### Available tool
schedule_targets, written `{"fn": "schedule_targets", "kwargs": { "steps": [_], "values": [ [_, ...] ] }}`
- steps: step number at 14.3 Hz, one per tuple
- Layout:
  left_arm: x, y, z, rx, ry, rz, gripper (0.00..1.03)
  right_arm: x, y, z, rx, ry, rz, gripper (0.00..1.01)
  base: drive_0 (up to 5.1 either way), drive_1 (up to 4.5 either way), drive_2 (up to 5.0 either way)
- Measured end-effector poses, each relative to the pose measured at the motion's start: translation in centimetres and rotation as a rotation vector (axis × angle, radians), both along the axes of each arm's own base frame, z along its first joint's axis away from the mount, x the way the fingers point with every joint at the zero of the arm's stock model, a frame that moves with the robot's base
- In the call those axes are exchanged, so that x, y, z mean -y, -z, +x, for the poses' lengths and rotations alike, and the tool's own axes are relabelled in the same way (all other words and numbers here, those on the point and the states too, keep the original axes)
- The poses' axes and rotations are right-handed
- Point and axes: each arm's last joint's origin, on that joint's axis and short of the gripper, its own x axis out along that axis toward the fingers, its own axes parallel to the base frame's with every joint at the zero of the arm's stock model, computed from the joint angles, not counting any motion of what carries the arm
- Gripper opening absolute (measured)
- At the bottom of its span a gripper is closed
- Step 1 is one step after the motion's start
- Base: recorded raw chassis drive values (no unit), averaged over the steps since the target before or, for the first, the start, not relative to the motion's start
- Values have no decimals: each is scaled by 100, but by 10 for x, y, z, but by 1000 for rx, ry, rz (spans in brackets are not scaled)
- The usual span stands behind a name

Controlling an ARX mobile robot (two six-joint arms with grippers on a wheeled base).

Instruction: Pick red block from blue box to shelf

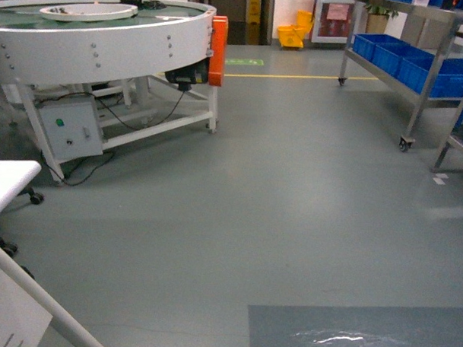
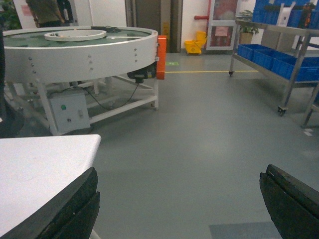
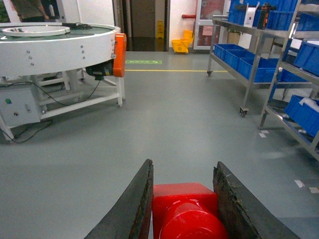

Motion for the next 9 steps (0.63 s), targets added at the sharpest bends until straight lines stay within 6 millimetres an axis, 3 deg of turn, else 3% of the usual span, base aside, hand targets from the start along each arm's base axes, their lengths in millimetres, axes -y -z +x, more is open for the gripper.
{"fn": "schedule_targets", "kwargs": {
  "steps": [4,9],
  "values": [
    [0,0,0,0,0,0,98,0,0,0,-1,0,0,29,-114,-114,-114],
    [0,0,0,0,1,0,98,0,0,0,0,0,0,29,-7,394,-408]
  ]
}}
